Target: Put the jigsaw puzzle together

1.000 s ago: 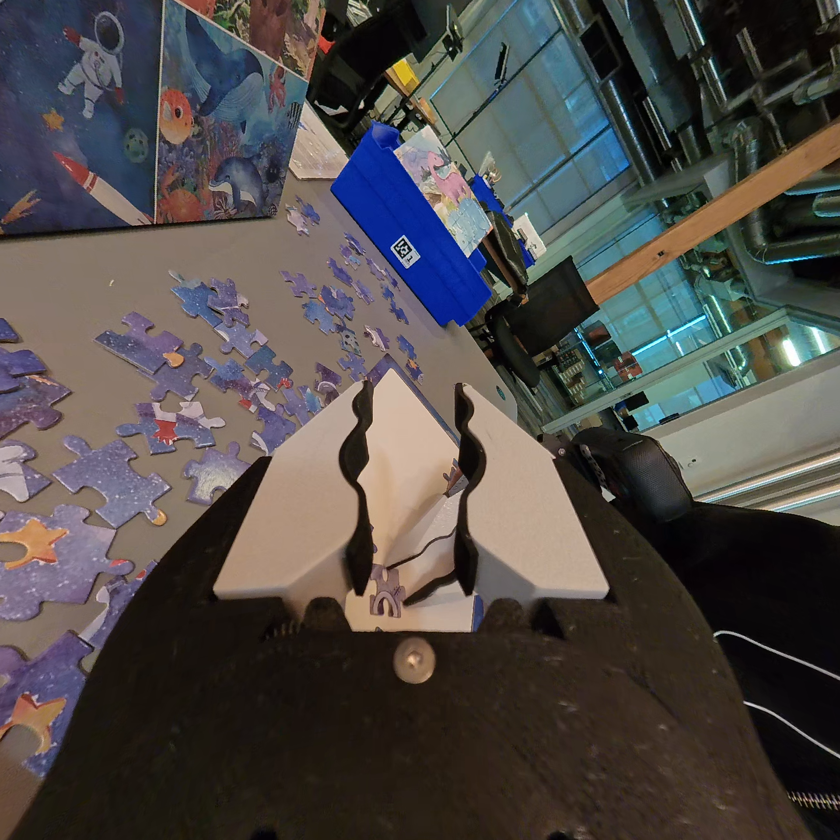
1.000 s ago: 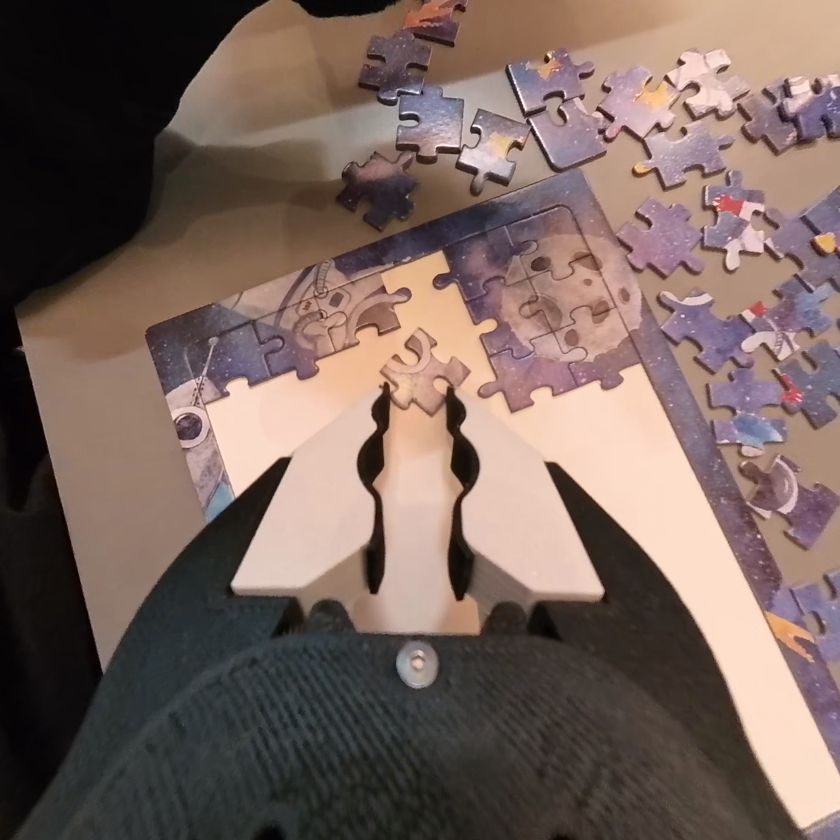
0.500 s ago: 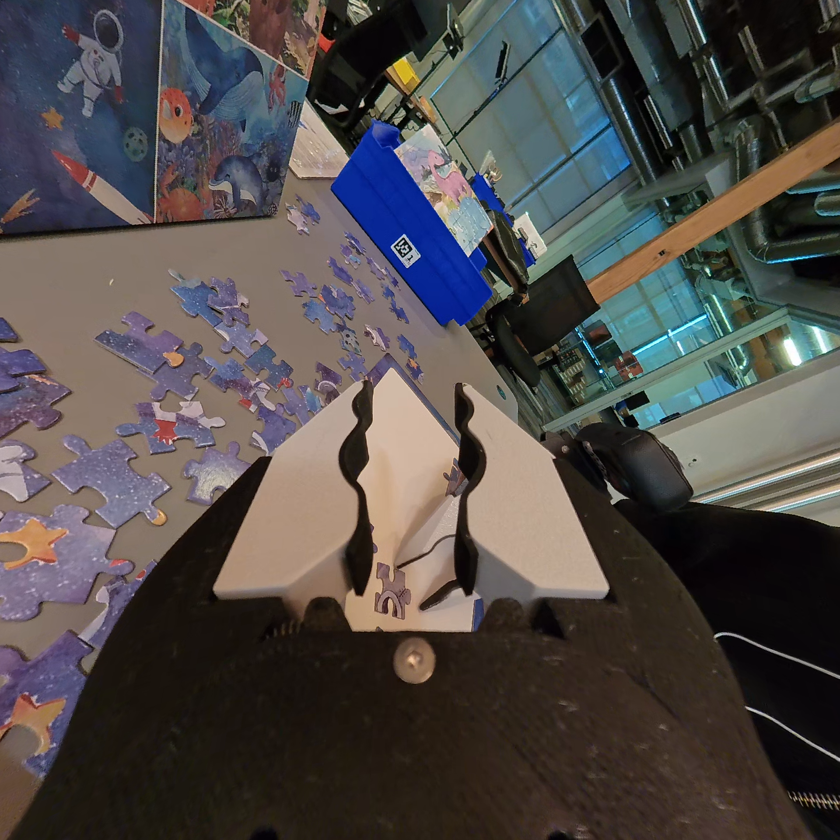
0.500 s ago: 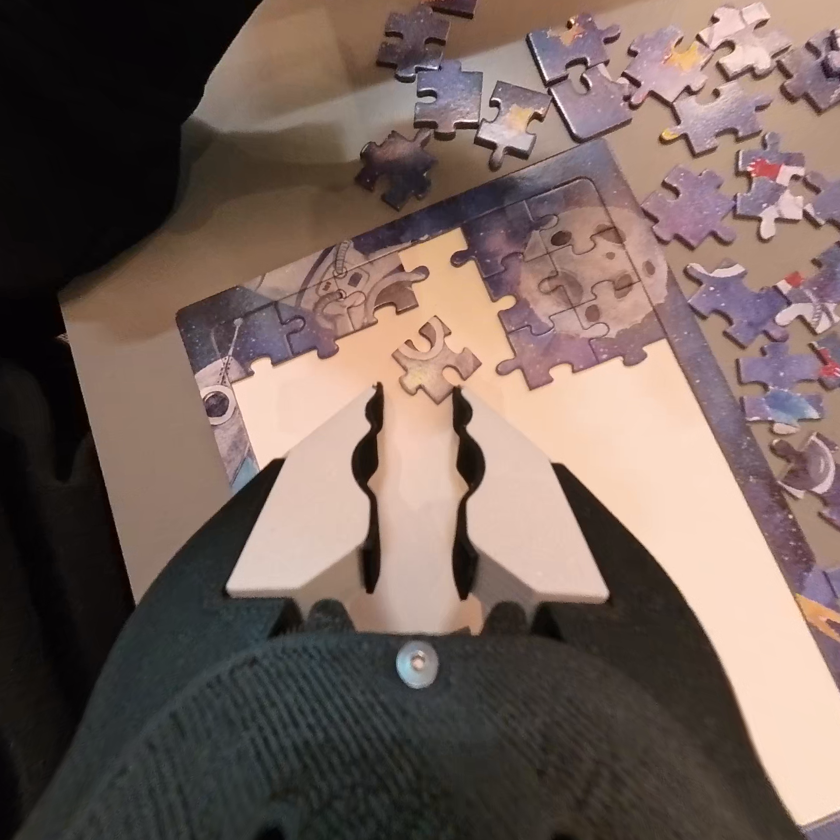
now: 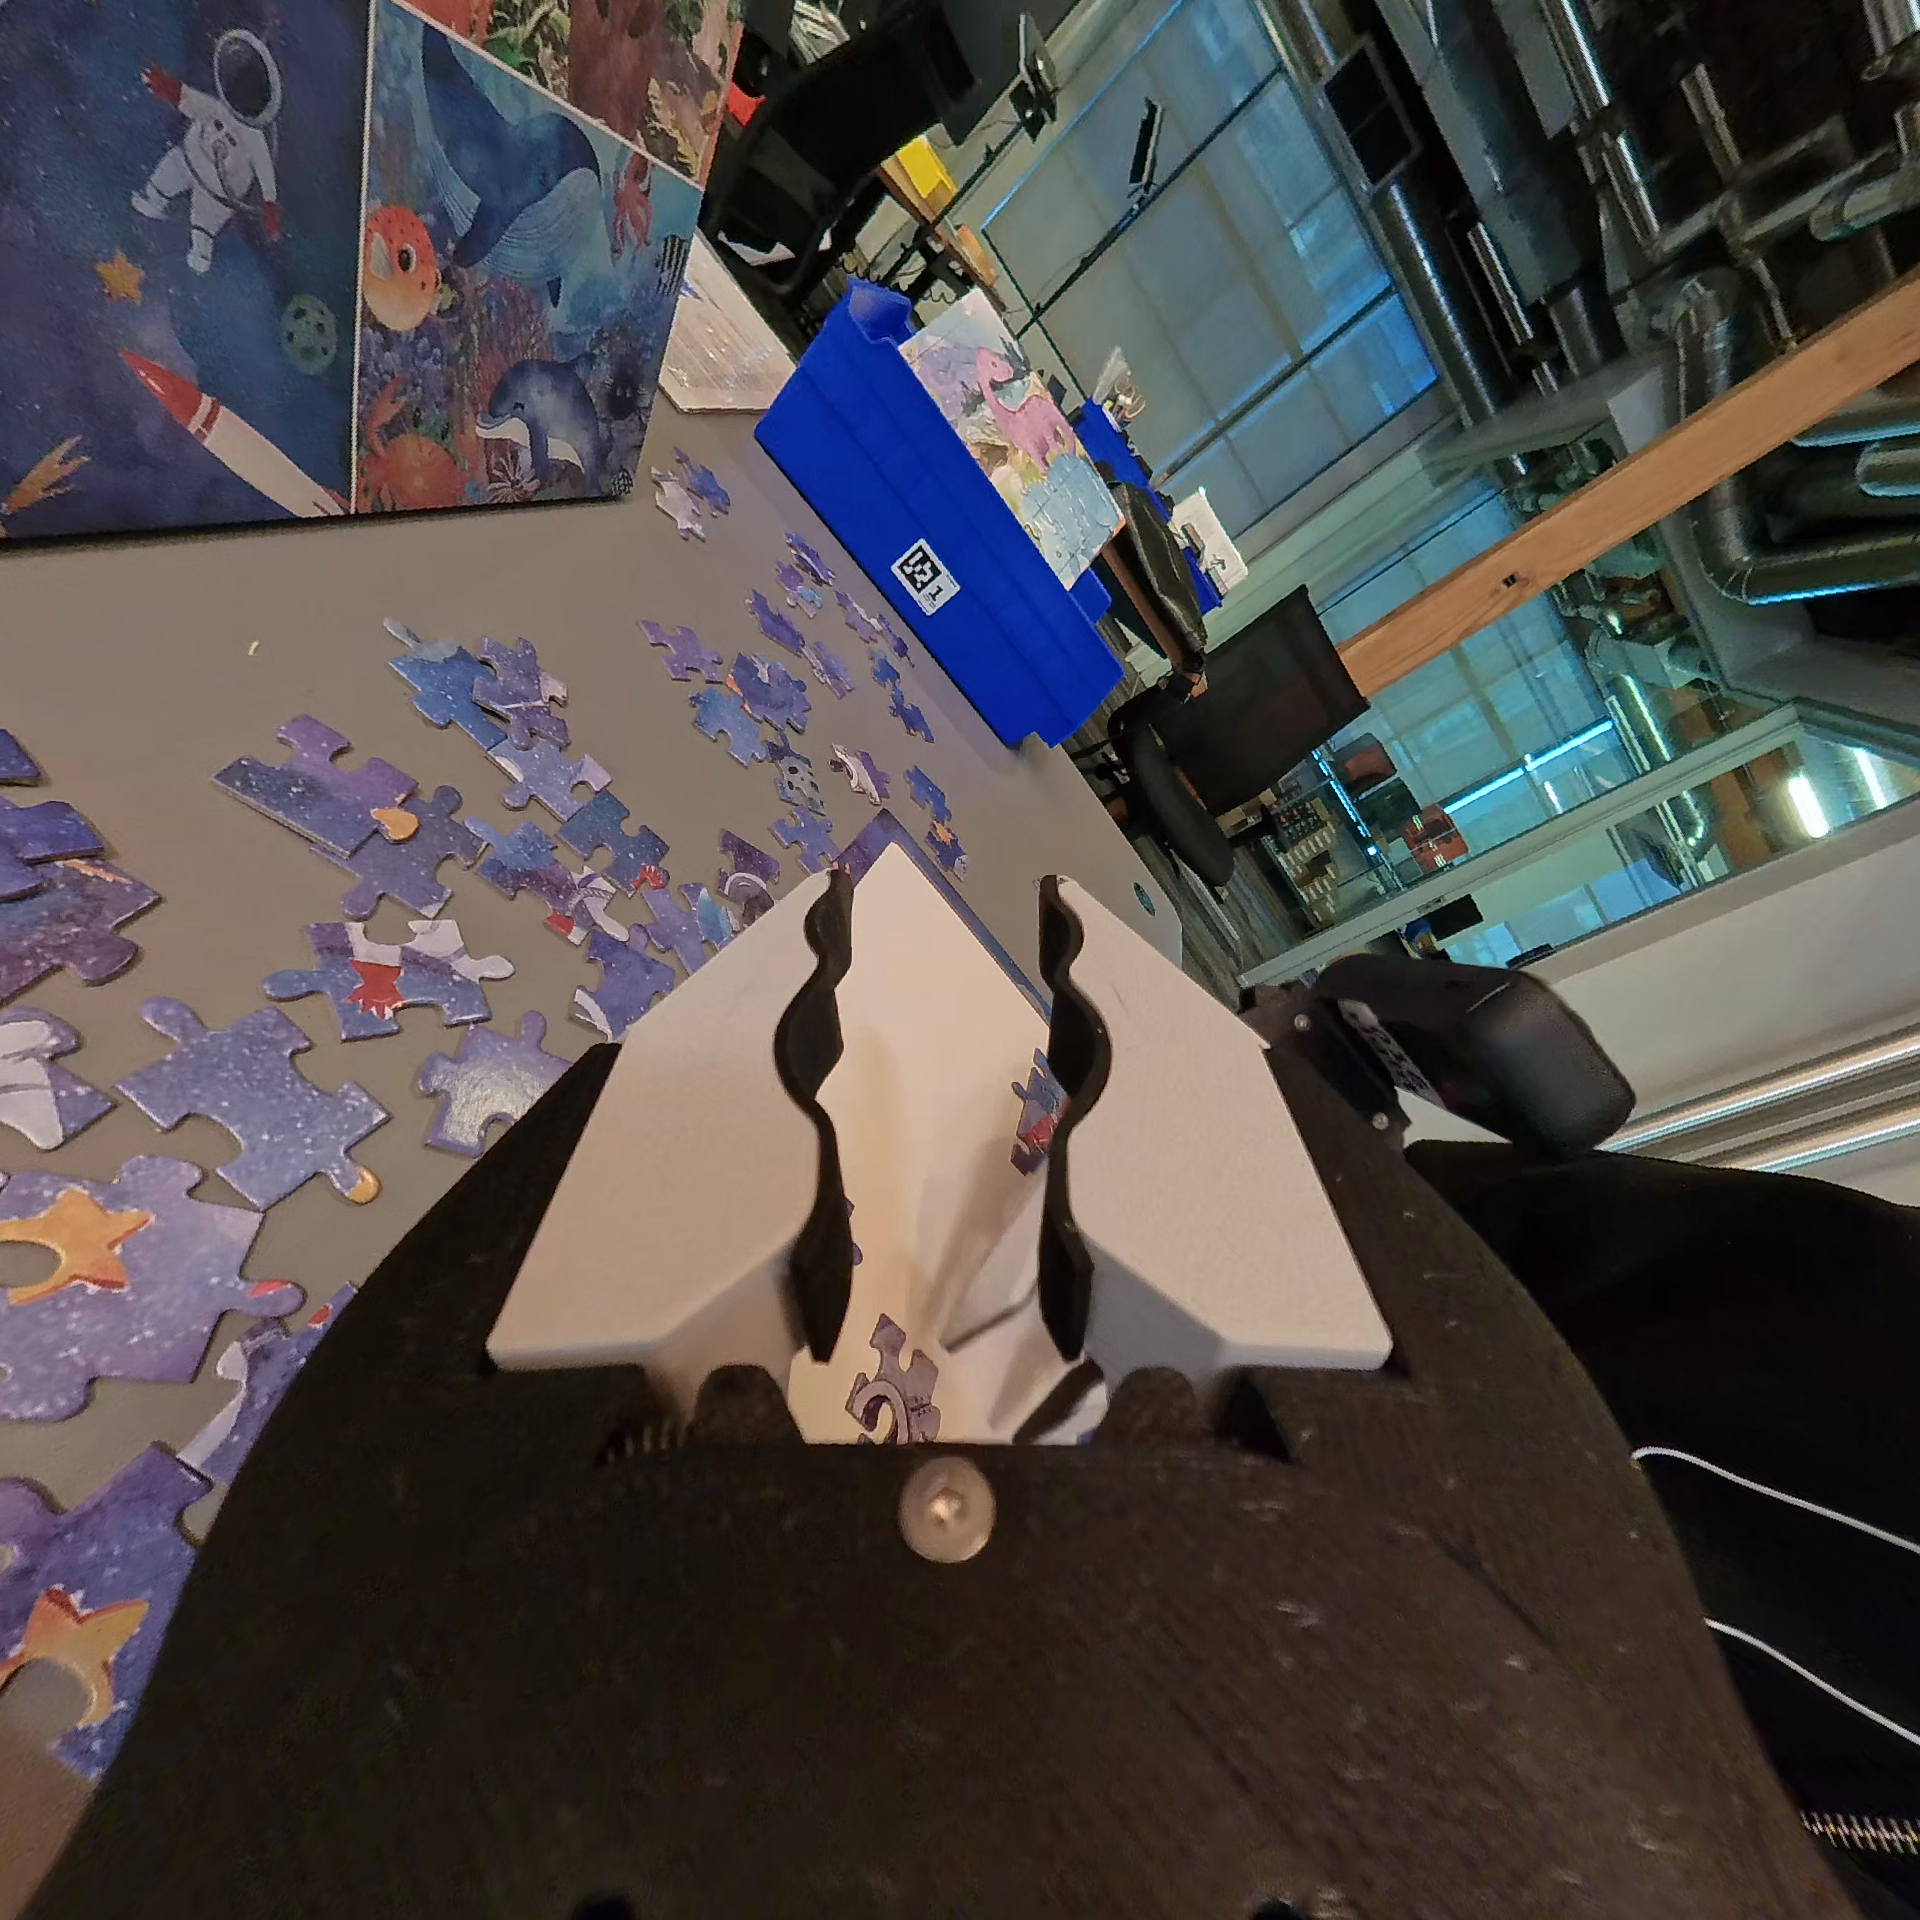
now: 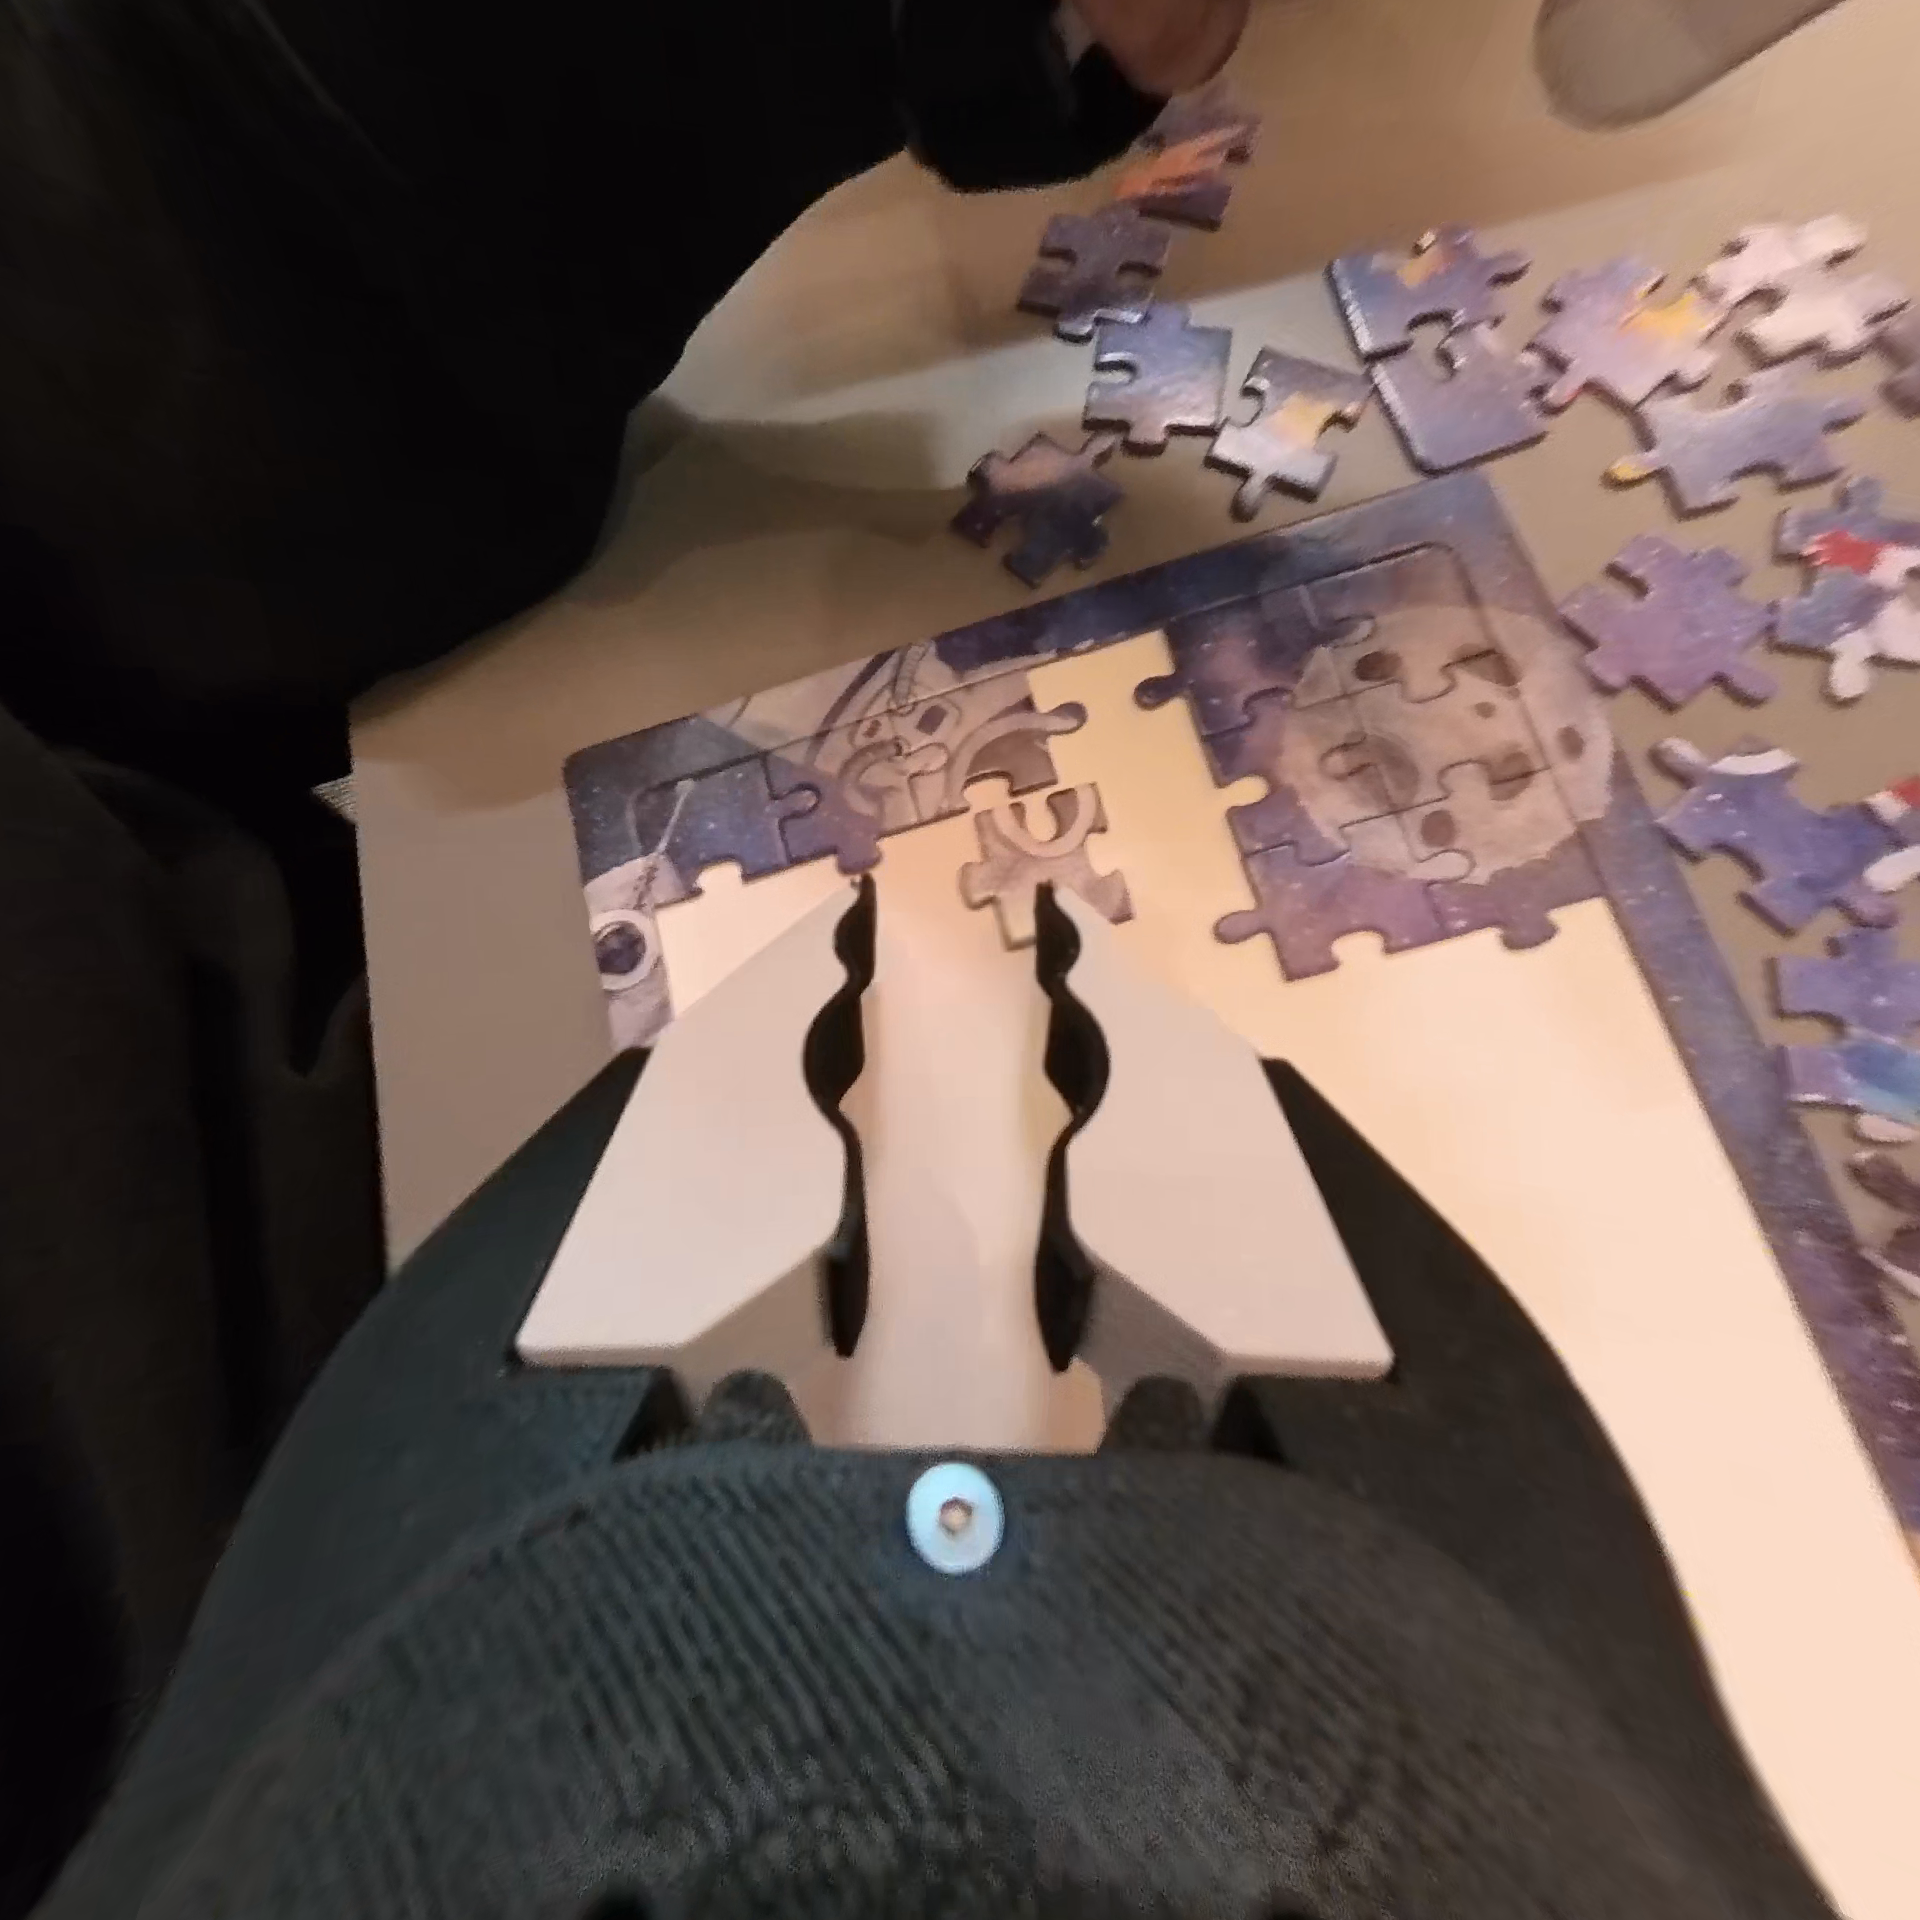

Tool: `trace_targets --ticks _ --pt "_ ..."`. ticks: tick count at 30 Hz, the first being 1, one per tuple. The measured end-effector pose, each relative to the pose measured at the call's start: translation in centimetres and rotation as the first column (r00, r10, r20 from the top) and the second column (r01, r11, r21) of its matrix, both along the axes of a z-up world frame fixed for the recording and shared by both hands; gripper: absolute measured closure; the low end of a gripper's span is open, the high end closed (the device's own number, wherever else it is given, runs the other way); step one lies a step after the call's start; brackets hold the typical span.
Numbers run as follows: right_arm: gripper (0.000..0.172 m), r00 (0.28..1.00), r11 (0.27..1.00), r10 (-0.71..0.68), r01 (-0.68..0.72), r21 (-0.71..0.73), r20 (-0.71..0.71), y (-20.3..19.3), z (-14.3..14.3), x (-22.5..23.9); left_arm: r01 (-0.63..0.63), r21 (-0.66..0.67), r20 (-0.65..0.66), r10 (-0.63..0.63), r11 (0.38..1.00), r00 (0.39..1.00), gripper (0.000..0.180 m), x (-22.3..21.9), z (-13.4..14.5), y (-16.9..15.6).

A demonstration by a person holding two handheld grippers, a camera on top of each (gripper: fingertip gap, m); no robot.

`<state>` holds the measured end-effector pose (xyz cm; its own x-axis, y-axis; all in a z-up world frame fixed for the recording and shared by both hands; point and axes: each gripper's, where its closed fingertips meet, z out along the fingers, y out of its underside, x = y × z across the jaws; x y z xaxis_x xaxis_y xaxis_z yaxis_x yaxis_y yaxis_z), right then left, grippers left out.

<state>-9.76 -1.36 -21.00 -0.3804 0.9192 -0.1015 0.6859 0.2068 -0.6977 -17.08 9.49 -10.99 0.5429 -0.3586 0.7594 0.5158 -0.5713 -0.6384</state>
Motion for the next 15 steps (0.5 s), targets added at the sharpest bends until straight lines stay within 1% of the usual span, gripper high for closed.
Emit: trace_targets --ticks 2,8,15 --pt "0.137 1.000 0.999 0.005 -0.004 0.035 -0.024 0.5 -0.1 -0.4 0.001 -0.001 0.000 -0.001 1.000 1.000 0.146 0.0 0.0 0.0" --pt "0.123 1.000 0.999 0.019 -0.019 0.027 -0.015 0.6 -1.3 -0.8 0.000 -0.001 0.001 0.000 1.000 1.000 0.146 0.0 0.0 0.0" --pt "0.125 1.000 0.999 0.028 -0.028 0.023 0.008 0.5 -1.4 -0.2 0.002 -0.002 -0.001 -0.002 1.000 1.000 0.146 0.0 0.0 0.0"
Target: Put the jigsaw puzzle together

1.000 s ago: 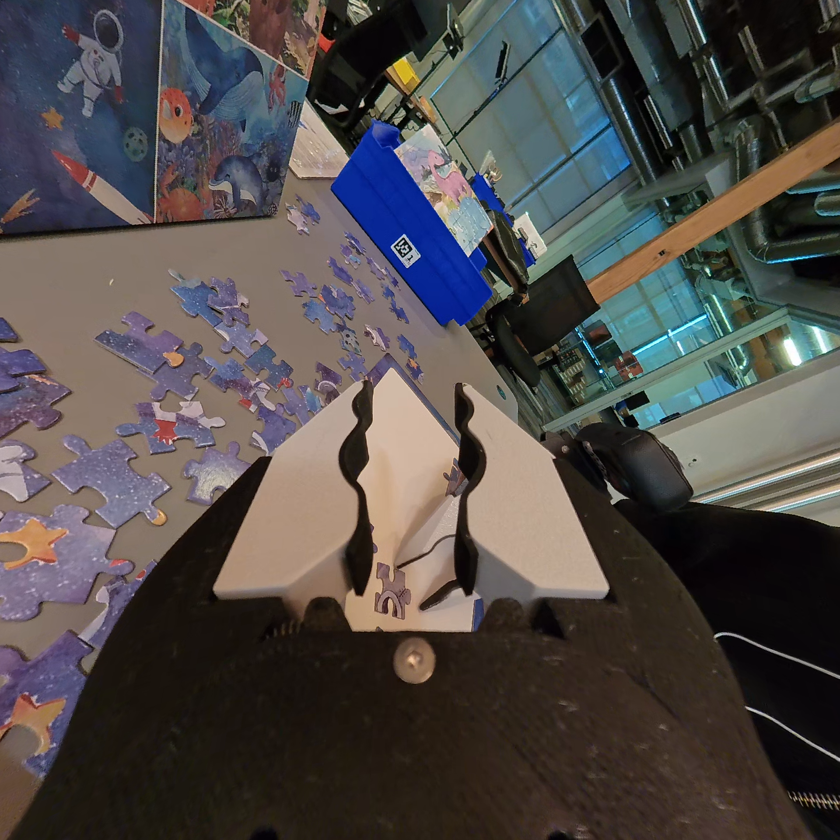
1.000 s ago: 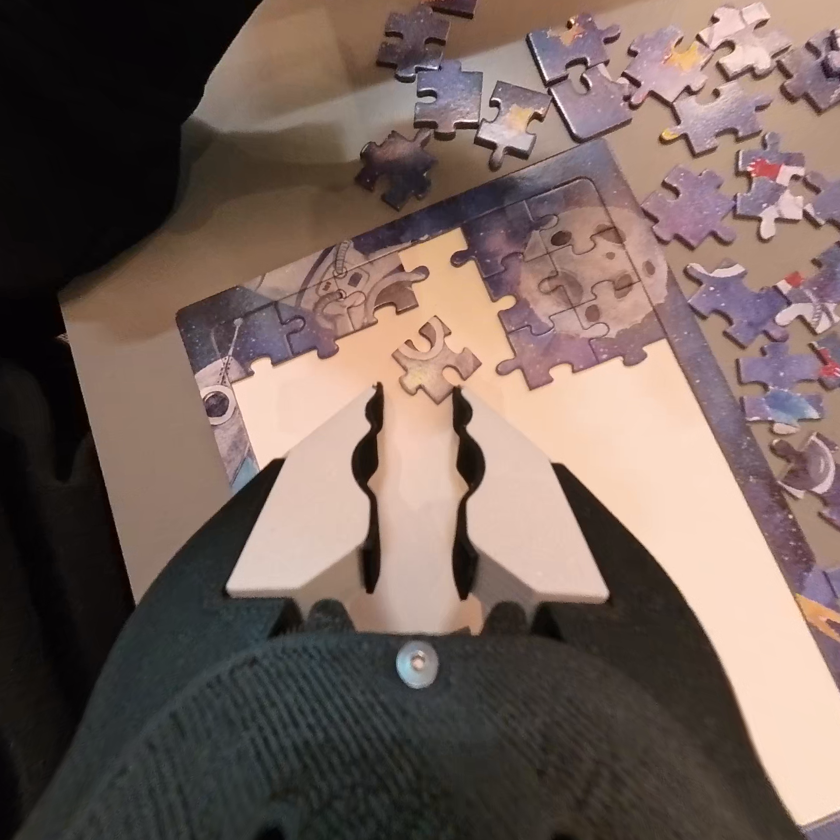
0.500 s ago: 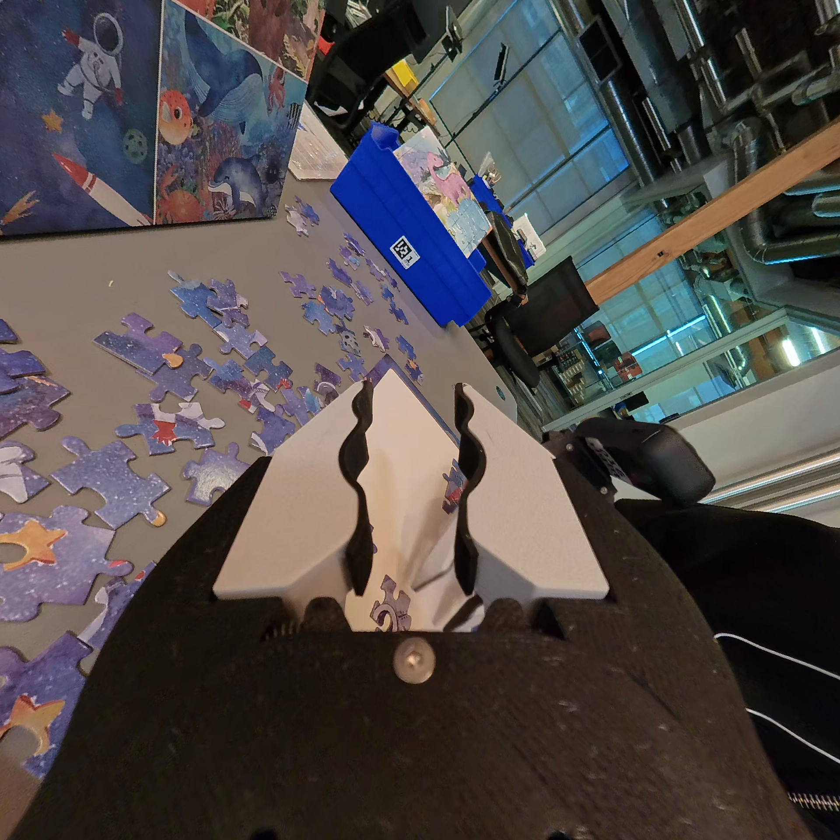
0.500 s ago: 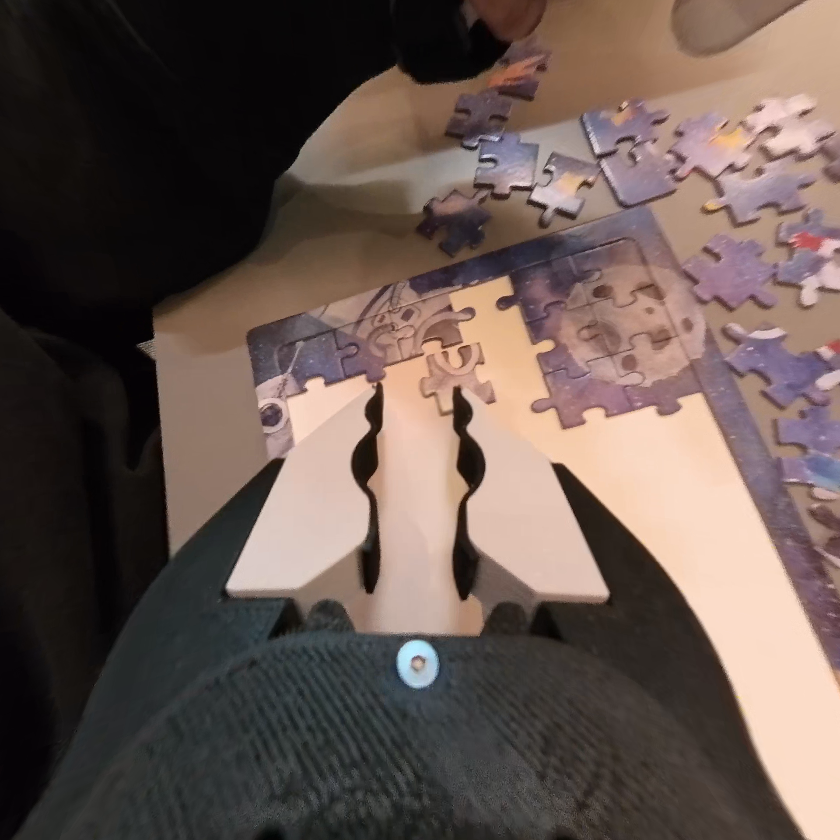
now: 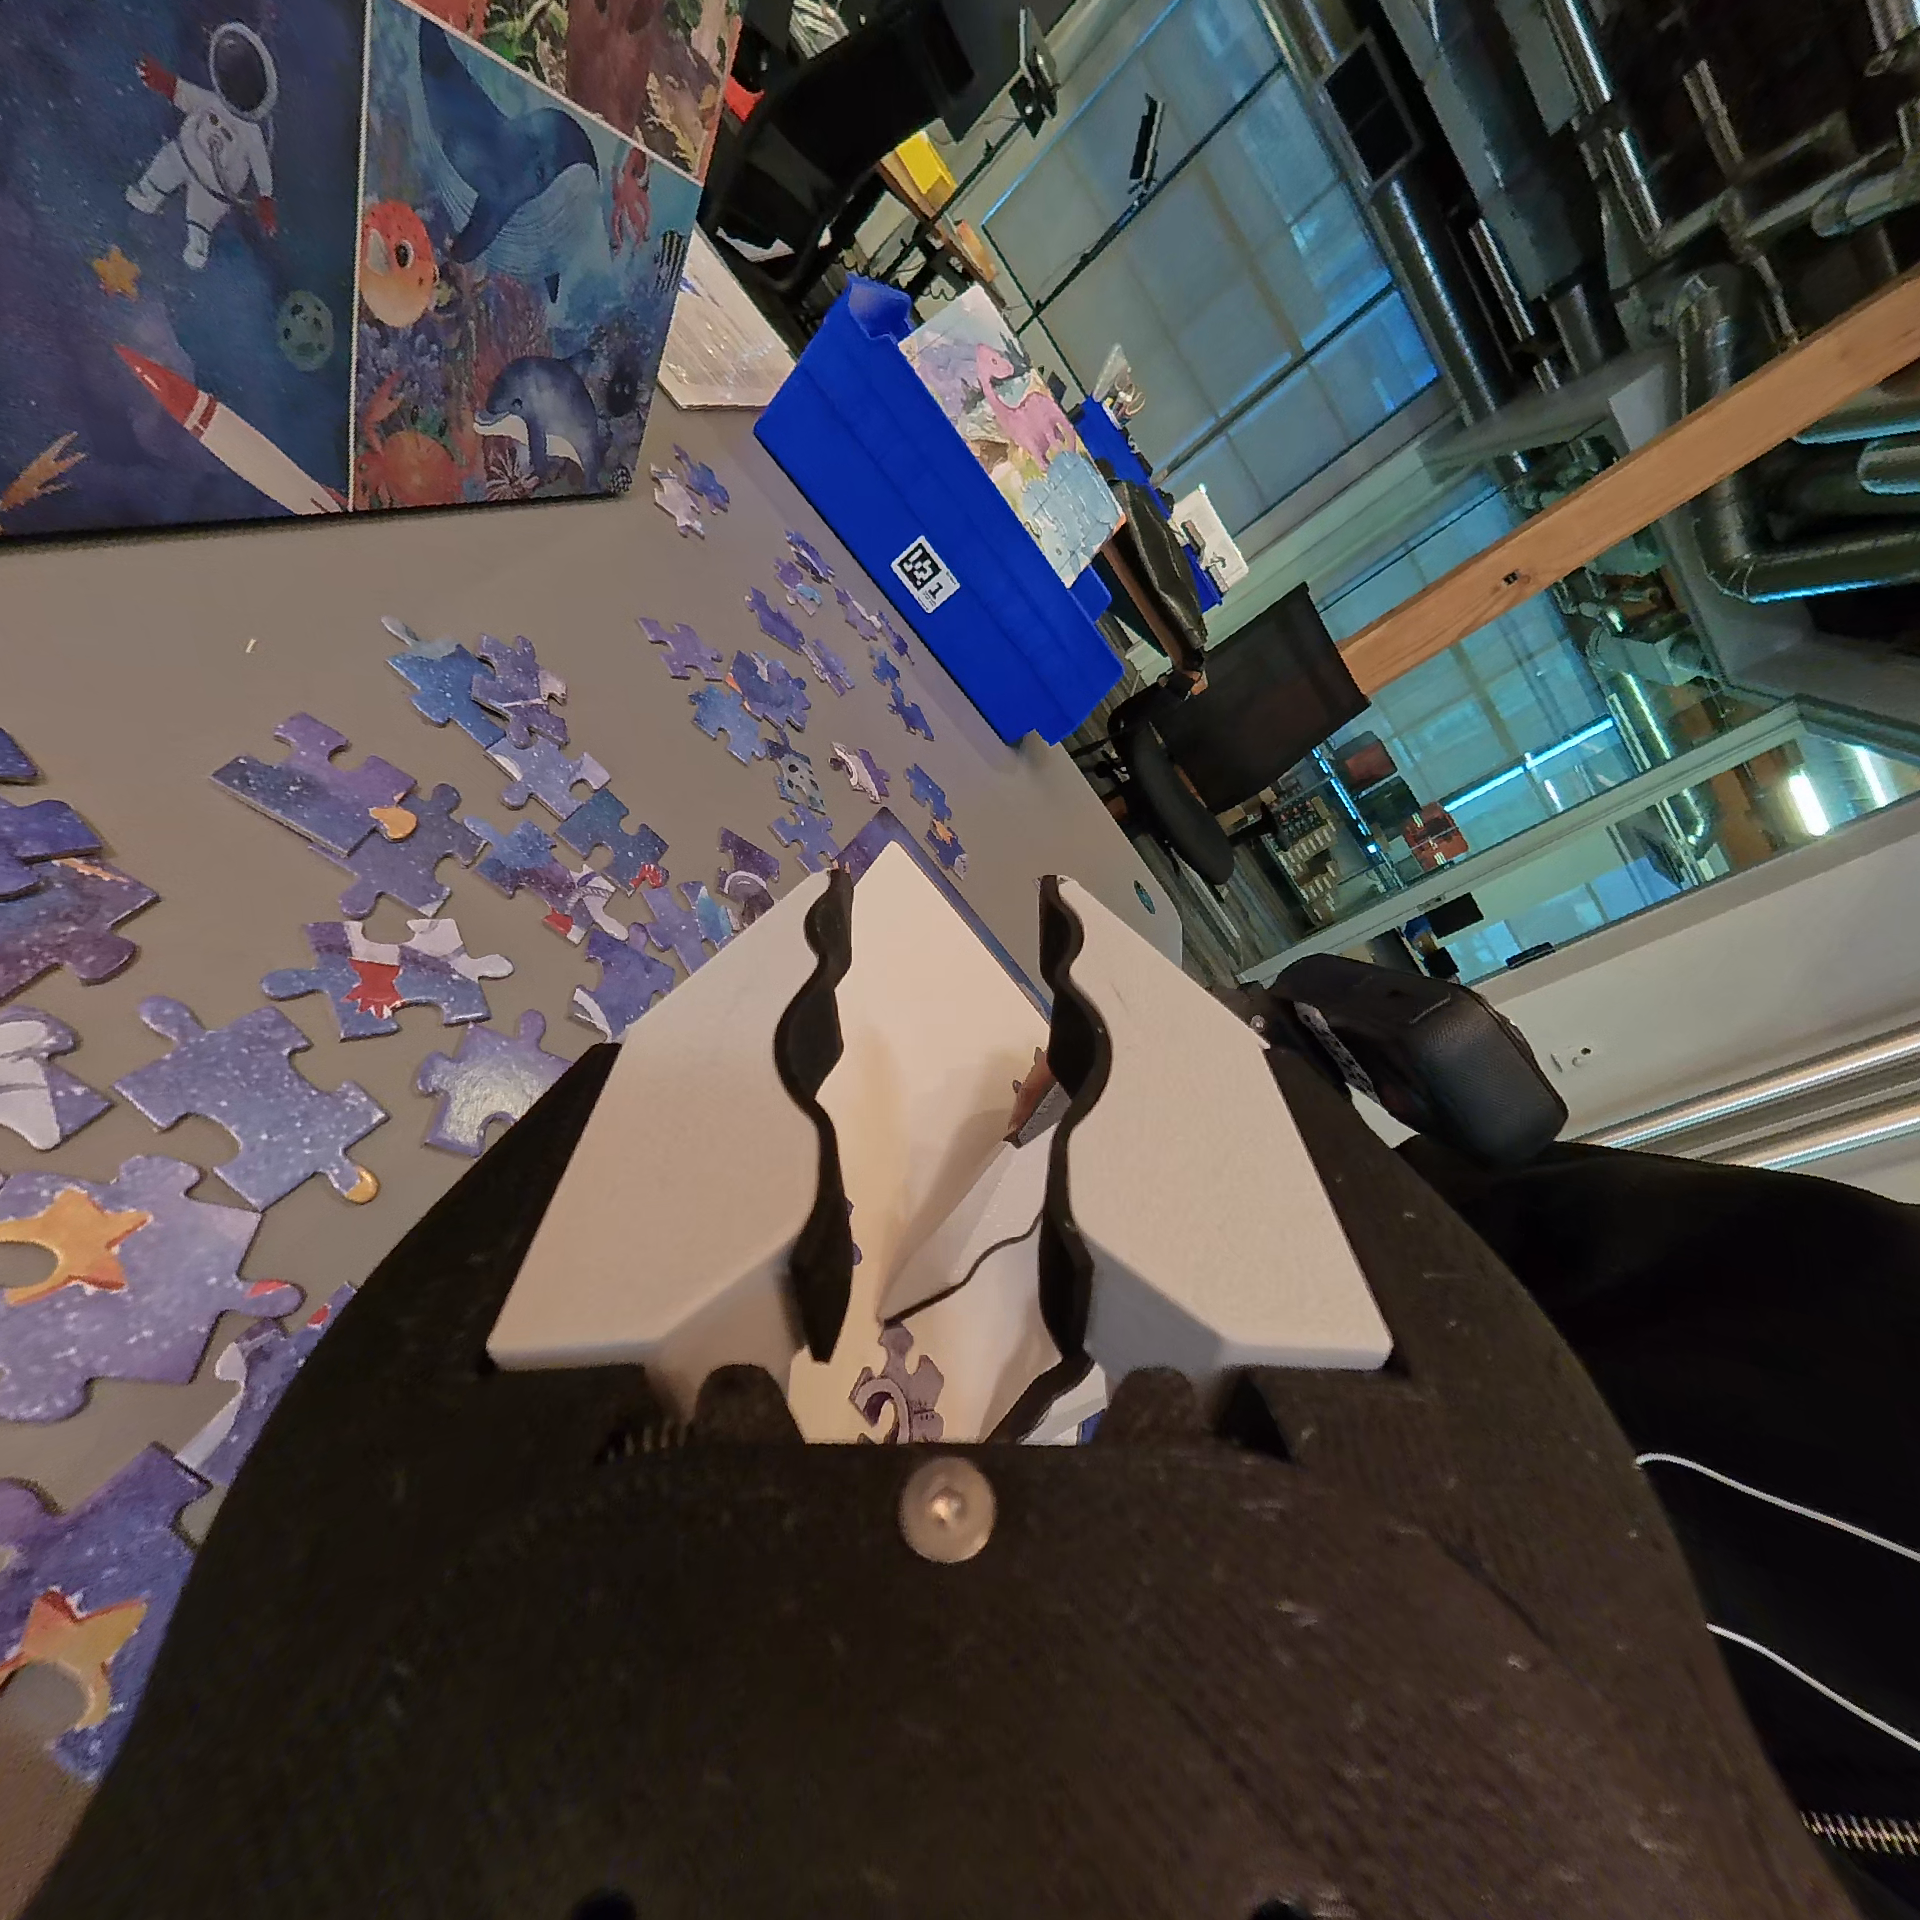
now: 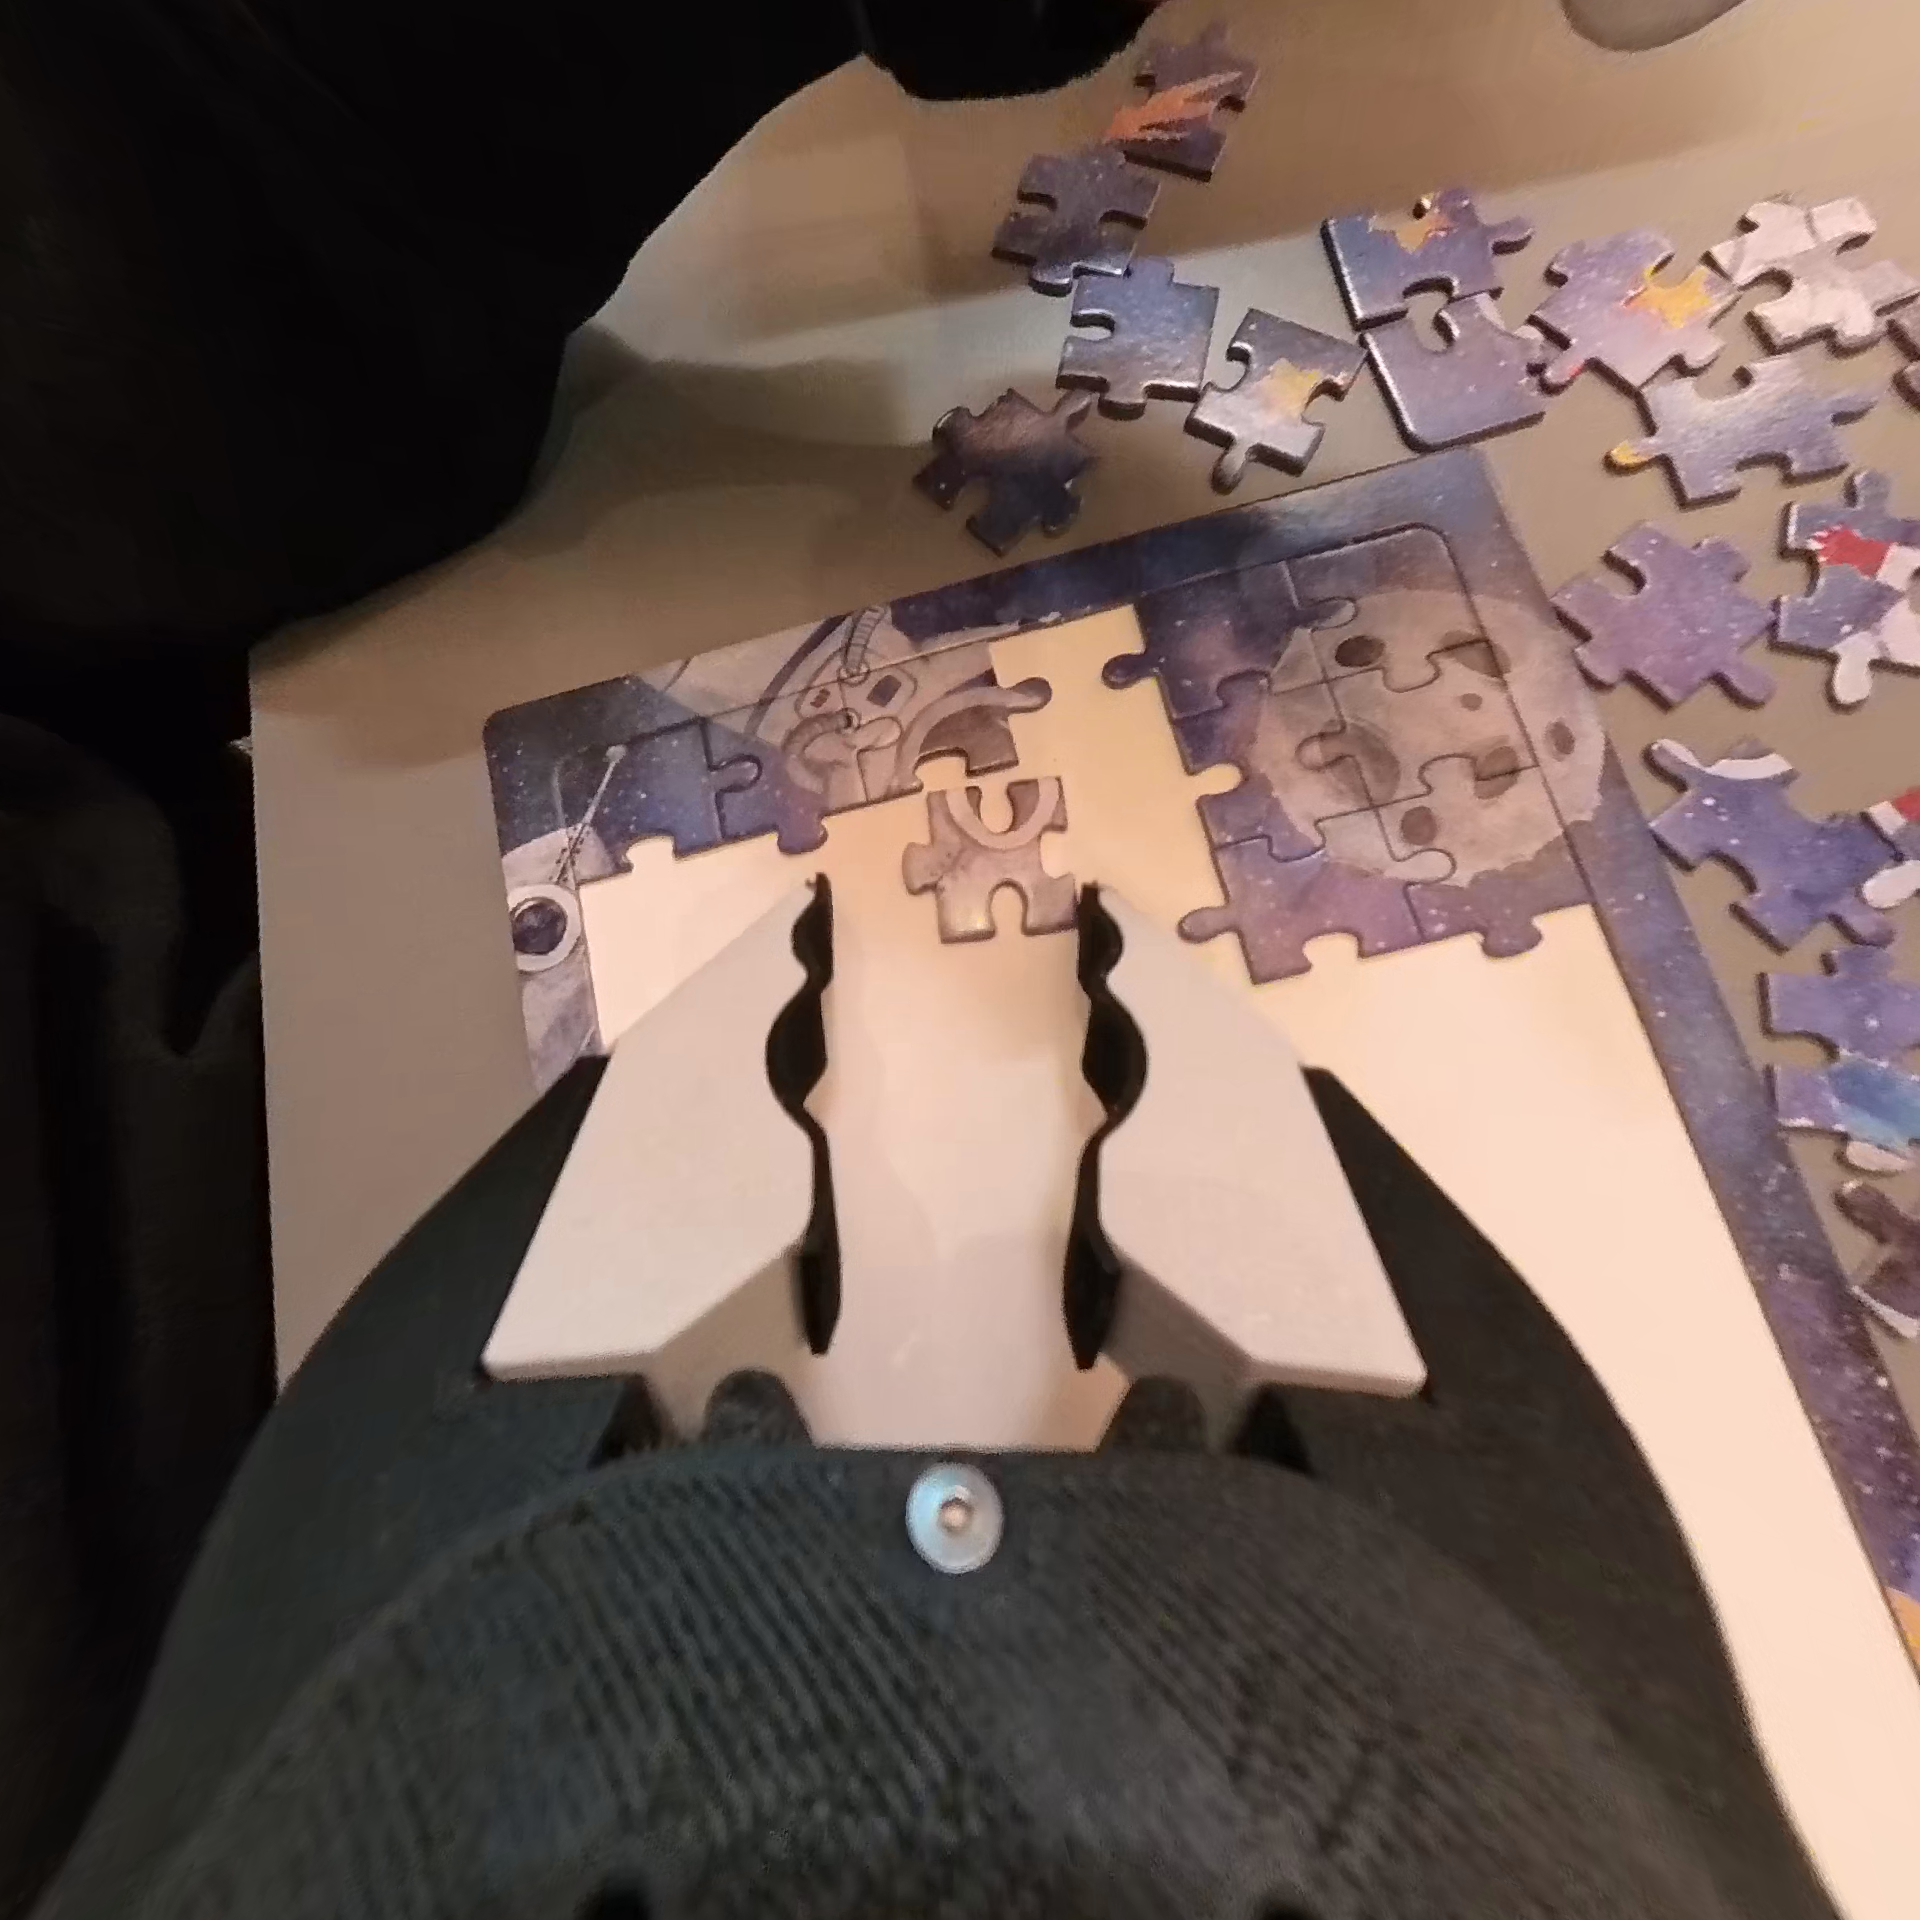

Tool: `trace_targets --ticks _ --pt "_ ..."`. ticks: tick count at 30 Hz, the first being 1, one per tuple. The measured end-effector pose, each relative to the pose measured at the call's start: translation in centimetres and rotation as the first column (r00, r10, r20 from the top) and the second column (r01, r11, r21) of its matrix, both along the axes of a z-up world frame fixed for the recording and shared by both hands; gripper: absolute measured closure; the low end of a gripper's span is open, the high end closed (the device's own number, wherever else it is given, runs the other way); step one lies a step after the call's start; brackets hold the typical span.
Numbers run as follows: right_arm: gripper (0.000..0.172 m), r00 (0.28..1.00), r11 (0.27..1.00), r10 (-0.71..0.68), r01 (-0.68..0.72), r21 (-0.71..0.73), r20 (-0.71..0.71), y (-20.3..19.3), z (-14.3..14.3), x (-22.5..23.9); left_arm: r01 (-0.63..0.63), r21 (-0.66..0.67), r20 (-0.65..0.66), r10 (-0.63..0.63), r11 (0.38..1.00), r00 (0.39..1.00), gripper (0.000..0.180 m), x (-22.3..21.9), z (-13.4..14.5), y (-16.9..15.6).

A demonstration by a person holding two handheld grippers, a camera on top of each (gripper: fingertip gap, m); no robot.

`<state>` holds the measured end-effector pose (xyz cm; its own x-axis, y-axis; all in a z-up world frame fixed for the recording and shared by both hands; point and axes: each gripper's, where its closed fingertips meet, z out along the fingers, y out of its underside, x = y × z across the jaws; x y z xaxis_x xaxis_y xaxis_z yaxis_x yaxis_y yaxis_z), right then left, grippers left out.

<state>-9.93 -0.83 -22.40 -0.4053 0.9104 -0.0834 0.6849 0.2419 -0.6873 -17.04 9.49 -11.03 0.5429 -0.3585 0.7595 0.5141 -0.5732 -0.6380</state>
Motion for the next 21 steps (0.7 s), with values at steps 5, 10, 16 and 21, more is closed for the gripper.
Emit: trace_targets --ticks 5,10,16,21 --pt "0.129 1.000 1.000 0.010 -0.010 0.012 0.025 -0.2 0.0 0.7 -0.002 0.001 0.002 0.002 1.000 1.000 0.146 -0.1 0.0 0.0" --pt "0.130 0.999 1.000 0.015 -0.016 0.021 0.043 -0.4 -0.1 1.1 0.000 0.000 0.001 0.000 1.000 1.000 0.146 0.0 0.0 0.0" --pt "0.133 0.998 0.999 0.008 -0.010 0.037 0.055 -0.4 -0.1 1.2 -0.001 0.001 0.002 0.001 1.000 1.000 0.146 0.0 0.0 0.0" --pt "0.134 0.999 0.998 -0.031 0.029 0.050 0.042 -0.1 -0.1 0.5 0.000 0.001 0.001 0.000 1.000 1.000 0.146 0.0 0.0 0.0"
